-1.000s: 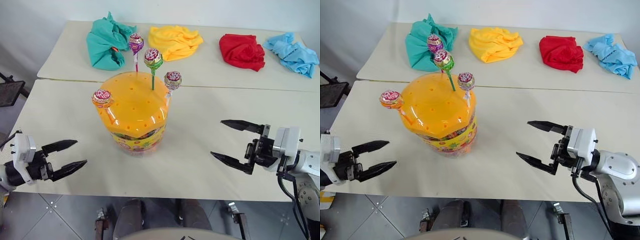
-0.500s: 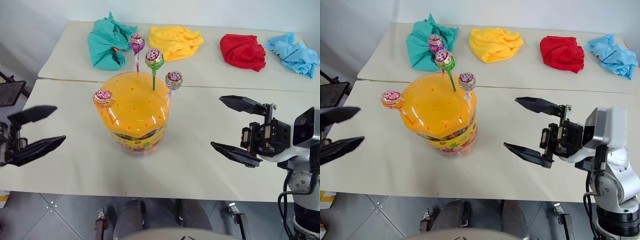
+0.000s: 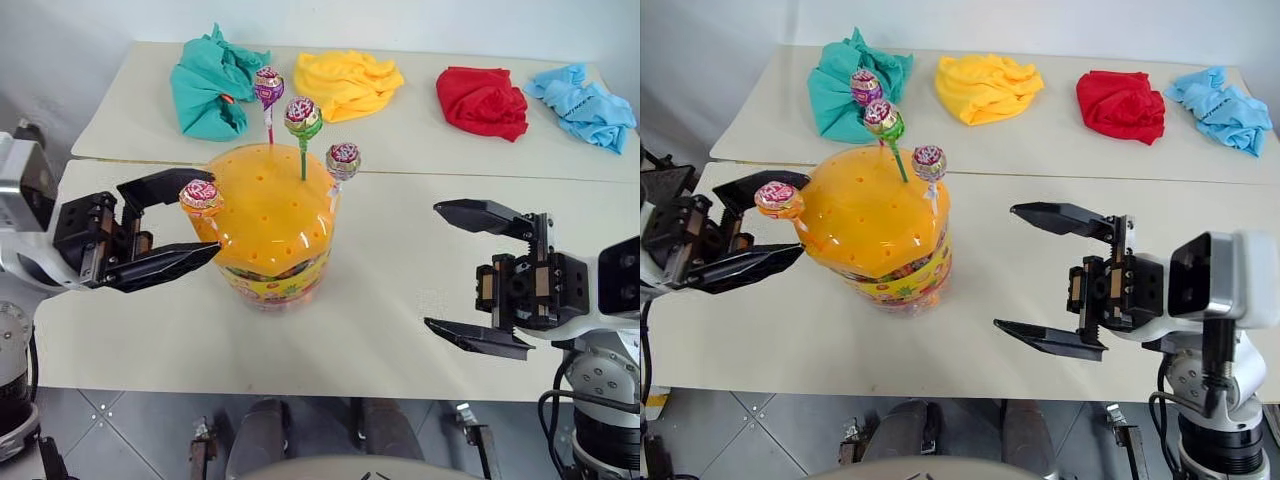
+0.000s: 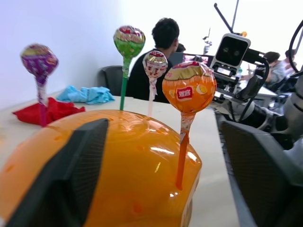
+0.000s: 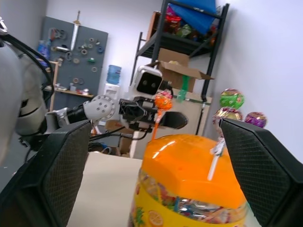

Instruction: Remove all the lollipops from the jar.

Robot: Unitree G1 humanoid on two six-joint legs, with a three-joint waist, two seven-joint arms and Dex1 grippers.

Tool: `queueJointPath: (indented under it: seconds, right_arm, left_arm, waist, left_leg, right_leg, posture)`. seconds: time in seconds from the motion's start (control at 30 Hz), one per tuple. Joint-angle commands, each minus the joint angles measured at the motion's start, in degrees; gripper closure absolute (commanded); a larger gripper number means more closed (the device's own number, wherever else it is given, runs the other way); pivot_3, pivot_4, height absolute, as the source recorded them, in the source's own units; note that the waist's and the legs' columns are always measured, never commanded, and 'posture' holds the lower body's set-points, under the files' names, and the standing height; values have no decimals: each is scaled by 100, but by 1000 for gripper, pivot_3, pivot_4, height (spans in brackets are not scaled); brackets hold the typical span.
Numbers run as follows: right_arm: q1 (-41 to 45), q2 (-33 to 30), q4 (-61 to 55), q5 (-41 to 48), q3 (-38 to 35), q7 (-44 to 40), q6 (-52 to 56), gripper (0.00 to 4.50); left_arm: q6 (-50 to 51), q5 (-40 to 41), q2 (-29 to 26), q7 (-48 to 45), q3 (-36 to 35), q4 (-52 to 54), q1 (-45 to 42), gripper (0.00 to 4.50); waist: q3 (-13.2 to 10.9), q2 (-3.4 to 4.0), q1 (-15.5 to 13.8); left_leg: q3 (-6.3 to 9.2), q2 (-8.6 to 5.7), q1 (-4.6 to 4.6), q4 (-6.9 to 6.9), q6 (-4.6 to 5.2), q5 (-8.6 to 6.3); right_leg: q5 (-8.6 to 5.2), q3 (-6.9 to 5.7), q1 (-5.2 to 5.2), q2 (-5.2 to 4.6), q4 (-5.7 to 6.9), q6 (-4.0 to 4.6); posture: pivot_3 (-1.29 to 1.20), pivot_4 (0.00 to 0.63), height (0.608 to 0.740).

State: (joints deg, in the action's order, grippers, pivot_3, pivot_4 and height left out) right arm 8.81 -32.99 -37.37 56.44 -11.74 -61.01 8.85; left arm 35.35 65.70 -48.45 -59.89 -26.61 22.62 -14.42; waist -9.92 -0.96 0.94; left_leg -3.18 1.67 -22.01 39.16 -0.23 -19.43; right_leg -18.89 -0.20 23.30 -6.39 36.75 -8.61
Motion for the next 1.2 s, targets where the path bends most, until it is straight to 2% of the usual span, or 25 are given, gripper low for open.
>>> queueJointPath:
  seconds: [0.03,0.2,0.33,0.5,0.6,0.7,0.83,0.97,1.1,1.2]
  right_arm:
    - [-43,12,-135,-124,-125,-28,-192,0]
    - [-97,29,-163,-195,-131,33,-260,0]
    - [-265,-16,-261,-105,-162,51,-215,0]
    - [-265,-64,-205,-131,-87,-203,-273,0]
    - [-143,-171,-37,-258,4,-653,-343,0]
    - [-33,-447,221,-467,137,-1392,-419,0]
    - [118,-673,601,-641,223,-1896,-475,0]
    - [205,-630,810,-784,256,-2074,-618,0]
    - [50,-584,822,-860,253,-2155,-730,0]
    - [-197,-586,911,-985,181,-2238,-886,0]
  left_arm:
    - [-3,44,-80,-185,0,37,-87,1845]
    - [-1,12,-24,-338,90,-96,-186,3374]
    - [224,675,182,57,-101,-434,-592,4489]
    - [439,1260,332,811,-514,-943,-808,4489]
    - [1056,1632,-36,1377,-807,-1847,-876,4489]
    - [1298,574,-875,1083,-824,-2727,-200,4489]
    - [585,-1063,-1548,29,-522,-3016,1447,4489]
    - [509,-1539,-1350,67,-681,-2951,2169,4489]
    - [535,-1937,-1084,366,-598,-2726,2464,4489]
    - [361,-2130,-807,449,-546,-2612,2450,3769]
  waist:
    - [0,0,-1]
    - [0,0,-2]
    - [0,0,-39]
    - [0,0,-51]
    - [0,0,-27]
    - [-1,-1,31]
    - [-3,4,88]
    - [-7,-11,39]
    - [-5,-15,-48]
    - [-4,-16,-85]
  left_leg:
    - [1,-1,0,0,0,0]
    - [0,-2,0,1,0,0]
    - [2,-2,0,4,0,0]
    - [2,0,0,6,0,0]
    - [3,1,1,6,-1,1]
    - [3,-2,2,6,-1,1]
    - [-20,-20,12,-13,5,-5]
    - [-37,-2,9,-9,0,-8]
    - [-23,8,5,-4,0,-8]
    - [-23,7,6,-5,2,-10]
  right_leg:
    - [0,0,-1,0,0,0]
    - [0,0,-1,0,-1,0]
    - [0,0,-2,-1,0,0]
    - [0,0,-3,-2,1,0]
    - [0,0,-3,1,4,0]
    - [0,-3,-3,2,4,0]
    - [-2,-6,3,2,-4,4]
    - [-7,-32,7,-1,-8,13]
    - [-7,-48,4,-20,-2,14]
    - [-7,-50,4,-24,0,14]
  posture:
    - [0,150,740]
    - [0,150,740]
    - [0,150,740]
    - [0,150,740]
    - [0,150,740]
    - [0,150,740]
    - [0,150,740]
    - [0,150,740]
    - [0,150,740]
    - [0,150,740]
